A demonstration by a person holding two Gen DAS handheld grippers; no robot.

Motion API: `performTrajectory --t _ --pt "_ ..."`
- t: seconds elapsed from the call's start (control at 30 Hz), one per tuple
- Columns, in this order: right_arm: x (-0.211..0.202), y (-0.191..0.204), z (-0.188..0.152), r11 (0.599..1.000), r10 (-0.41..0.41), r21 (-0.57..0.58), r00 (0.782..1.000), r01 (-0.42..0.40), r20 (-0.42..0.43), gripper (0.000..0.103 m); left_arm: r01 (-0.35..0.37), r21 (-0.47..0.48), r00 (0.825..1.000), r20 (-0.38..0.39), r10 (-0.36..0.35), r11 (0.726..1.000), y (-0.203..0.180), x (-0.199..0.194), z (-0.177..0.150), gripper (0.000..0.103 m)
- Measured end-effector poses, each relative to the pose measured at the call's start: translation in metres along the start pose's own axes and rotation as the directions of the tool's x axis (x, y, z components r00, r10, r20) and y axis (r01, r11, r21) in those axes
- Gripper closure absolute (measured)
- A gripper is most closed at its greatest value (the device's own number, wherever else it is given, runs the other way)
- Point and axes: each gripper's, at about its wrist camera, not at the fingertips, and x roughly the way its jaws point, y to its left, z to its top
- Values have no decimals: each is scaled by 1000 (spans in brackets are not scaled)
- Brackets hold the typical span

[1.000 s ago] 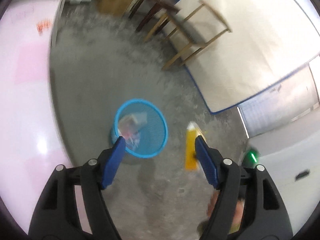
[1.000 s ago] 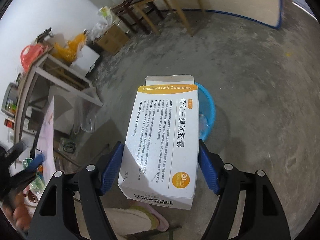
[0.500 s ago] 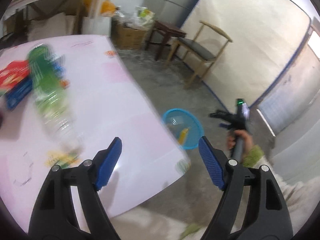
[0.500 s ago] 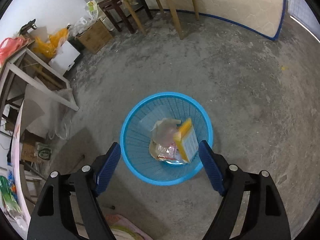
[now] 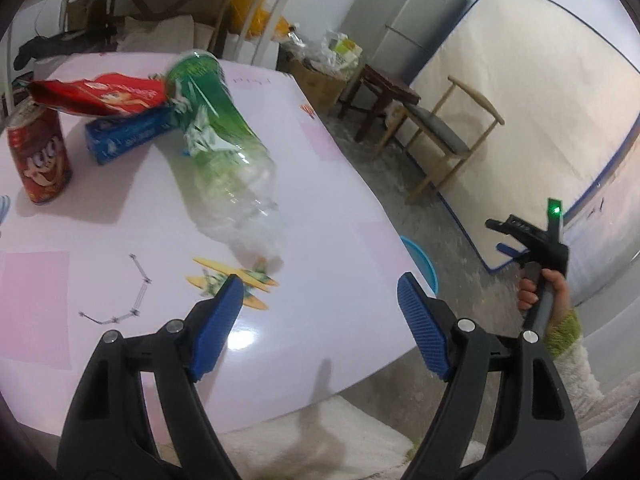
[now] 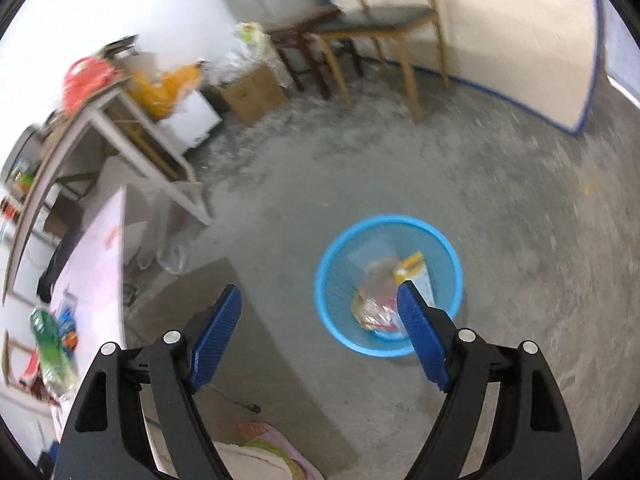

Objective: Collect trash
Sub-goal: 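Move both tools back over the table toward the green bottle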

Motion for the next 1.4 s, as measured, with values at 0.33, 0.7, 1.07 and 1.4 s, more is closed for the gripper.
performTrajectory --t 0.33,0.7,1.07,1.4 --pt "-41 157 -10 943 185 -284 983 -173 16 14 -53 -91 995 80 61 994 50 -33 -14 25" --pt "-50 280 -66 804 215 -555 975 -213 -63 8 -163 -200 978 95 184 966 98 -60 -29 21" --pt "-58 333 -96 726 165 -675 986 -131 -14 7 -199 -250 969 93 228 948 123 -69 -37 20" --pt "-65 351 -105 692 175 -714 984 -103 28 7 -213 -261 966 88 243 941 131 -72 -42 20"
